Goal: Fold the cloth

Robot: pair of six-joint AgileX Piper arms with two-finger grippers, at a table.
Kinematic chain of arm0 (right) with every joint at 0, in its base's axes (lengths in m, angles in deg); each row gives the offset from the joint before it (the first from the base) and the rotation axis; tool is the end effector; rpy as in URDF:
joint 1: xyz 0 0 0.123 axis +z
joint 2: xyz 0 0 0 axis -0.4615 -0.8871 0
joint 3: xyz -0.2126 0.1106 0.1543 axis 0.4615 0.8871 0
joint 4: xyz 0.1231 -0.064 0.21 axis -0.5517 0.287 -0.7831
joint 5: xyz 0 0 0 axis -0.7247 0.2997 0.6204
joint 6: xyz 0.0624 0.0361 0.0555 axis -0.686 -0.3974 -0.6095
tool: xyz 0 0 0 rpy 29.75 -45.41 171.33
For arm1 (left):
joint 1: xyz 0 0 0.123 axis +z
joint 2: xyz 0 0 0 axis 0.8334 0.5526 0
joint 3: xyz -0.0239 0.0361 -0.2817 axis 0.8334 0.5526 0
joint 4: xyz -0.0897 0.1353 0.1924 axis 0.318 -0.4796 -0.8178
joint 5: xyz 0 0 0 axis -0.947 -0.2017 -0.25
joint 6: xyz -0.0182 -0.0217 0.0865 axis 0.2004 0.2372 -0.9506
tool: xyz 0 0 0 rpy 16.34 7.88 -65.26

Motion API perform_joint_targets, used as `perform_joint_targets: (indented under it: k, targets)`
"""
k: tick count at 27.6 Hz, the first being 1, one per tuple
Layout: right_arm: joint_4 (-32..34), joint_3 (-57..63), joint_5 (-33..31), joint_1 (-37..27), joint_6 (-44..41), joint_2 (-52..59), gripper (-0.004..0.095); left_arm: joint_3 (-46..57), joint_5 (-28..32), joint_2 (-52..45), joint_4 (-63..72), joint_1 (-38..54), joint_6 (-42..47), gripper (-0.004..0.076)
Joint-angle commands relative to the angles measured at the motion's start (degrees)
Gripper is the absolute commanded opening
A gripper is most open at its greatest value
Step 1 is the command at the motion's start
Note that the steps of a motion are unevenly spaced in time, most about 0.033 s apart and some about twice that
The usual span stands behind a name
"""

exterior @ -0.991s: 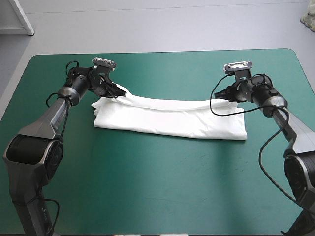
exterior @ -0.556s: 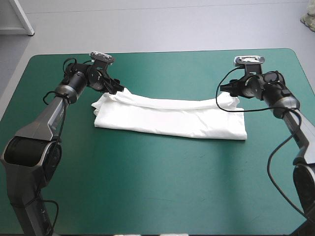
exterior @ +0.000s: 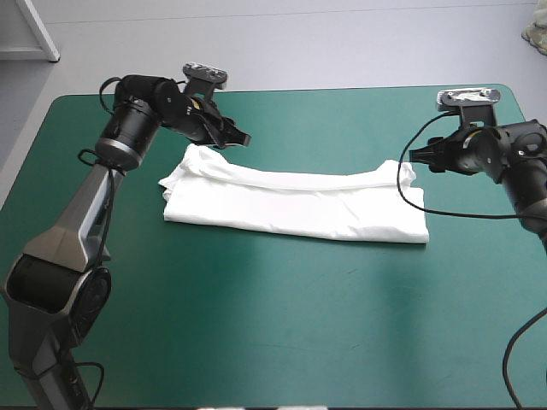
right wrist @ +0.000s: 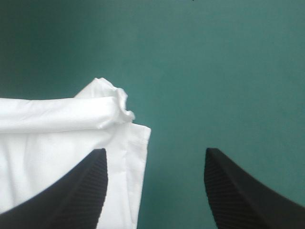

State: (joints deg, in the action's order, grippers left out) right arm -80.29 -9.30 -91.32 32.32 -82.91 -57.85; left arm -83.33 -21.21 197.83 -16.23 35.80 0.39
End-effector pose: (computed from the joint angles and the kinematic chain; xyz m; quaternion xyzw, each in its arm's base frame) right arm 0.3147 0.0197 0.3777 -0.0122 0.9267 -0.0144 0.3753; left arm 0.3912 -0.1619 0.3733 0.2385 0.9171 -0.1111 0.2995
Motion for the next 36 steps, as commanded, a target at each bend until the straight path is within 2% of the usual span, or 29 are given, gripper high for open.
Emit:
perform_joint_targets:
  k: [1, 3, 4, 6, 9, 13, 15, 24, 36]
  targets:
    - [-1.6, 0.2, 1.3, -4.8, 3.7, 3.9, 0.0567, -1.5, 3.9, -1.5, 3.0, -4.3, -0.4, 0.0121]
    - [-6.2, 2.7, 1.0, -8.8, 7.2, 4.7, 0.0567, -1.5, 4.8, 0.6, 3.0, -7.0, -0.6, 0.0019]
    - [-8.5, 3.5, 0.9, -10.2, 8.2, 4.8, 0.0567, -1.5, 5.1, 1.4, 3.2, -7.7, -0.8, 0.0020]
    - [-17.7, 6.0, 0.9, -14.4, 13.6, 5.1, 0.0567, -1.5, 5.2, 4.0, 3.4, -9.4, -0.9, 0.0019]
    - [-26.9, 9.3, 2.2, -17.4, 19.9, 4.9, 0.0567, -1.5, 5.1, 7.2, 3.8, -10.9, -0.9, 0.0019]
    - [-28.5, 11.3, 3.1, -17.8, 20.3, 4.6, 0.0567, -1.5, 5.1, 9.6, 3.8, -11.5, -0.7, 0.0019]
    - [-29.9, 11.3, 1.5, -17.8, 20.2, 3.1, 0.0567, -1.5, 4.9, 10.4, 3.8, -11.7, 0.1, 0.0019]
    - [-42.3, 11.3, 0.3, -17.8, 25.6, -3.9, 0.0567, -1.4, 5.3, 12.4, 3.8, -11.7, 0.2, 0.0019]
    - [-42.8, 11.3, -1.6, -17.8, 25.7, -11.6, 0.0567, -1.4, 5.1, 19.4, 3.6, -12.0, 0.7, 0.0019]
